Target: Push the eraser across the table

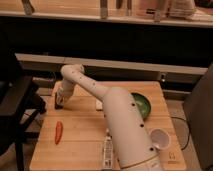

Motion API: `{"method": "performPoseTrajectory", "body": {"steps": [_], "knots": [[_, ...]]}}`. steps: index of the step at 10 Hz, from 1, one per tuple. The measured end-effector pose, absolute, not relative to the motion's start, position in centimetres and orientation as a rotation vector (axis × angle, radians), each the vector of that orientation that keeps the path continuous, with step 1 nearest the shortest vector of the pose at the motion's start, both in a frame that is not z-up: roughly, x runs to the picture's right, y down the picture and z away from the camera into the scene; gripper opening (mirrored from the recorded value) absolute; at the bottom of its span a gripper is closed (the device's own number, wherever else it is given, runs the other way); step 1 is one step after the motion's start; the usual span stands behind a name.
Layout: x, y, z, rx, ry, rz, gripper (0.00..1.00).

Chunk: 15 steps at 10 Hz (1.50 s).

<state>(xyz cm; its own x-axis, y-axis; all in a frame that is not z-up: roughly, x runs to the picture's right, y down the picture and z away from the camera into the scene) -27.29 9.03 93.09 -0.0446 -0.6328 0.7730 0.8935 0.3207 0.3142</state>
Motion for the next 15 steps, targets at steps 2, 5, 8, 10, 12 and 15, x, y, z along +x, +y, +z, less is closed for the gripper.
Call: {"method": "performPoseTrajectory", "body": {"steps": [2,5,8,10,12,15], "knots": [[-27.37,9.05,93.04,-0.326,-1.019,-1.277,0.0],[-27.51,9.11,92.96,-0.327,-1.027,-1.292,0.0],[-27.69,9.18,92.78,-0.328,-1.031,-1.306,0.0],[-27.8,9.33,92.64,-0.329,-1.036,-1.315,0.0],[-27.91,9.38,92.51,-0.33,-1.039,-1.326,0.0],[-28.16,9.55,92.25,-0.33,-1.042,-1.341,0.0]]}}
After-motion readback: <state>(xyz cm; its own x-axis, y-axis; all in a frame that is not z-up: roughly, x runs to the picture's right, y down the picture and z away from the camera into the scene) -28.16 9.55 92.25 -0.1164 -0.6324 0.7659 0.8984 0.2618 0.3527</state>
